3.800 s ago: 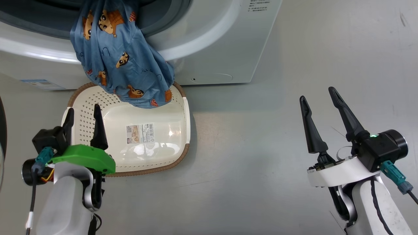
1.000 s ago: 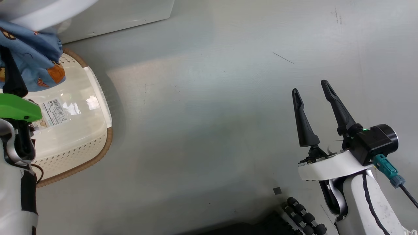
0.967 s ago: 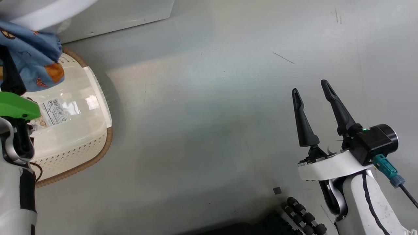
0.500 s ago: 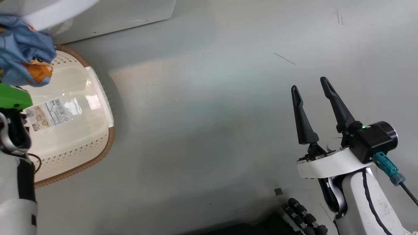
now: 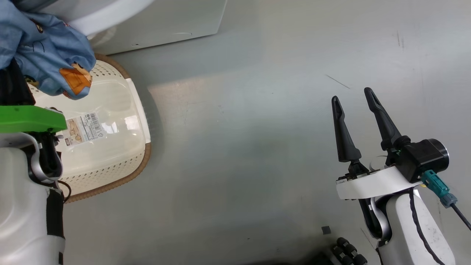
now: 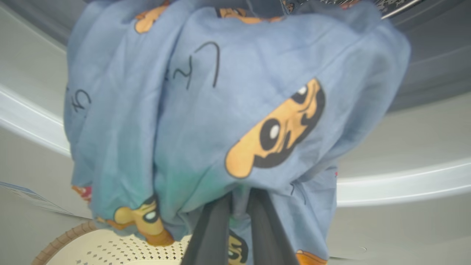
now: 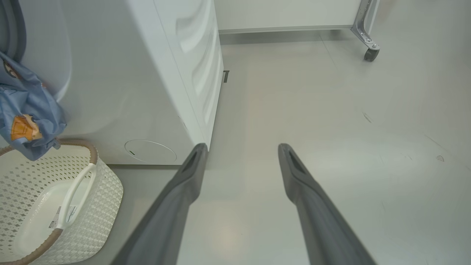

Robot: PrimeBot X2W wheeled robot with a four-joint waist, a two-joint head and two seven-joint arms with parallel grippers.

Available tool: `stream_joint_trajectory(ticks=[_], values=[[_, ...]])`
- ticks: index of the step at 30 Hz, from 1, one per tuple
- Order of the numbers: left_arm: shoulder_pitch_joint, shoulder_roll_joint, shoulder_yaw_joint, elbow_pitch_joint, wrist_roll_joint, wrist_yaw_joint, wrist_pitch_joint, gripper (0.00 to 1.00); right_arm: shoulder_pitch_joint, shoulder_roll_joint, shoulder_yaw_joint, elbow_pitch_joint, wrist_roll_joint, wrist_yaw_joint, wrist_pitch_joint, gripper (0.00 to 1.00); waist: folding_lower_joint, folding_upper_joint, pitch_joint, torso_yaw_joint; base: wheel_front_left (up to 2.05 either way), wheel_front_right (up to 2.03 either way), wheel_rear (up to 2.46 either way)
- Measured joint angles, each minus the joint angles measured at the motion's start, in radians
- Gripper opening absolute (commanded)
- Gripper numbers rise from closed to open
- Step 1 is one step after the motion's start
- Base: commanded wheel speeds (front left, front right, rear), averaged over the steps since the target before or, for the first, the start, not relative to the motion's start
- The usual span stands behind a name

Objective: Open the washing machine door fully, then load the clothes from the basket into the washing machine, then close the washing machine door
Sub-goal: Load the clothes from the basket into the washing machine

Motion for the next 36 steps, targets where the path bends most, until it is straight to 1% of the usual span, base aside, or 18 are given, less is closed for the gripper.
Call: stream_joint_trajectory(ticks=[3, 7, 11, 17, 21, 26, 31, 33, 34, 36], values=[[0.000, 0.003, 0.016, -0.051, 0.013, 0.010, 0.000, 0.00, 0.000, 0.000, 0.008, 0.009, 0.002, 0.000, 0.000, 1.00, 0.0000, 0.0000, -0.020, 0.010, 0.00, 0.00, 0.00], [0.000, 0.023, 0.039, -0.126, 0.038, 0.025, 0.000, 0.00, 0.000, 0.000, 0.032, 0.016, 0.031, 0.001, 0.000, 1.00, 0.0000, 0.0000, -0.047, 0.016, 0.00, 0.00, 0.00], [-0.001, 0.037, 0.050, -0.177, 0.053, 0.029, 0.000, 0.00, 0.000, -0.001, 0.053, 0.017, 0.052, 0.001, 0.000, 1.00, 0.0000, 0.0000, -0.064, 0.011, 0.00, 0.00, 0.00], [-0.042, 0.094, 0.024, -0.203, 0.100, 0.035, 0.000, 0.00, 0.002, -0.001, 0.110, 0.030, 0.090, 0.001, 0.000, 1.00, 0.0000, 0.0000, -0.083, -0.024, 0.00, 0.00, 0.00], [-0.120, 0.138, -0.007, -0.183, 0.141, 0.039, 0.040, 0.00, 0.006, -0.001, 0.134, 0.033, 0.107, 0.001, 0.000, 1.00, 0.0000, 0.0000, -0.091, -0.058, 0.00, 0.00, 0.00], [-0.193, 0.193, -0.002, -0.125, 0.172, 0.063, 0.098, 0.00, 0.012, 0.000, 0.157, 0.037, 0.126, 0.001, 0.000, 1.00, -0.0001, 0.0000, -0.096, -0.111, 0.00, 0.00, 0.00], [-0.276, 0.274, 0.025, -0.061, 0.194, 0.080, 0.158, 0.00, 0.040, 0.001, 0.179, 0.035, 0.146, 0.001, 0.000, 1.00, -0.0001, 0.0000, -0.094, -0.168, 0.00, 0.00, 0.00], [-0.317, 0.307, 0.031, -0.040, 0.198, 0.080, 0.178, 0.00, 0.049, 0.001, 0.179, 0.034, 0.148, -0.001, 0.000, 1.00, -0.0001, 0.0000, -0.090, -0.189, 0.00, 0.00, 0.00], [-0.336, 0.320, 0.027, -0.033, 0.198, 0.071, 0.187, 0.00, 0.052, 0.001, 0.178, 0.033, 0.148, -0.001, 0.000, 1.00, -0.0001, 0.0000, -0.088, -0.199, 0.00, 0.00, 0.00], [-0.373, 0.332, 0.033, -0.007, 0.192, 0.069, 0.207, 0.00, 0.058, 0.001, 0.178, 0.033, 0.148, -0.001, 0.000, 1.00, -0.0001, 0.0000, -0.081, -0.218, 0.00, 0.00, 0.00]])
